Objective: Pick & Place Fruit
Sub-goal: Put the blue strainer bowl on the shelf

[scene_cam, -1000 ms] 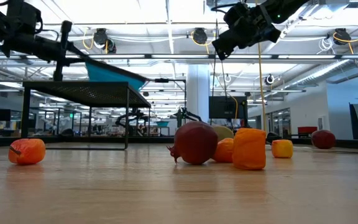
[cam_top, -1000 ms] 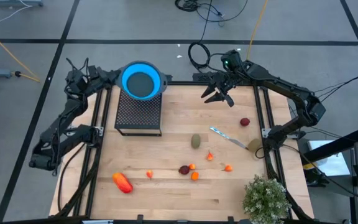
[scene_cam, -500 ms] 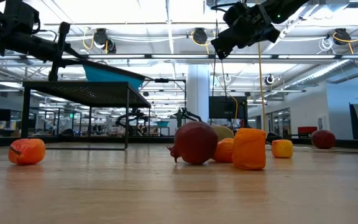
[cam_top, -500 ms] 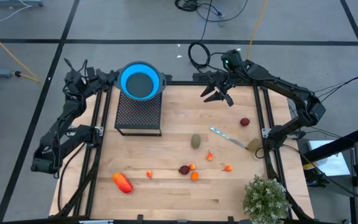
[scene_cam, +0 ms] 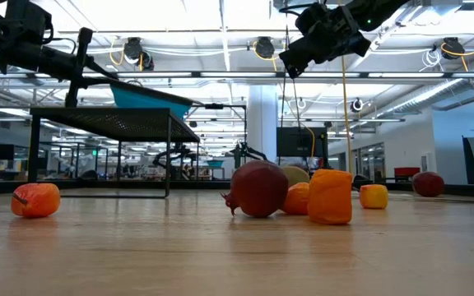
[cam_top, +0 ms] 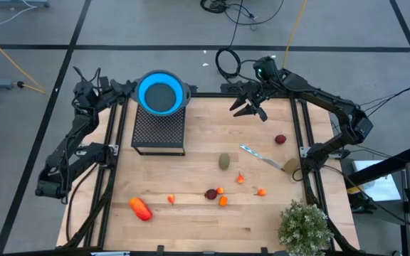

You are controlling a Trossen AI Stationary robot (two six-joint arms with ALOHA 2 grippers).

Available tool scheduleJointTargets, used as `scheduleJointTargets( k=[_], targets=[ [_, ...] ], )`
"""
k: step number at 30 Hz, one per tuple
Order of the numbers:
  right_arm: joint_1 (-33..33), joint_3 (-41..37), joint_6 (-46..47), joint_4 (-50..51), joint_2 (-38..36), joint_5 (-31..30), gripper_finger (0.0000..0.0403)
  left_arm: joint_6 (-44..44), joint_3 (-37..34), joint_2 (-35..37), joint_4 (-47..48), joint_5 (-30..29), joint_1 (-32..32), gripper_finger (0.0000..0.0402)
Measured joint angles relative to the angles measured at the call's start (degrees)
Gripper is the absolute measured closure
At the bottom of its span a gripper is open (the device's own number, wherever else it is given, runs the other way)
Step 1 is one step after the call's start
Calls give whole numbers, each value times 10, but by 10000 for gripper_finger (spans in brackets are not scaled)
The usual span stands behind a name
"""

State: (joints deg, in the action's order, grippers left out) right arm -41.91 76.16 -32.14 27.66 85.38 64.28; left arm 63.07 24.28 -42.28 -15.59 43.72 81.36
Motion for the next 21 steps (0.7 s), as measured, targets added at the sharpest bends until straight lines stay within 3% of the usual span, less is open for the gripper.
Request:
scheduleJointTargets(
  k=[21],
  targets=[
    [0,0,0,0,0,0,273,45,0,0,-9,-1,0,380]
  ],
)
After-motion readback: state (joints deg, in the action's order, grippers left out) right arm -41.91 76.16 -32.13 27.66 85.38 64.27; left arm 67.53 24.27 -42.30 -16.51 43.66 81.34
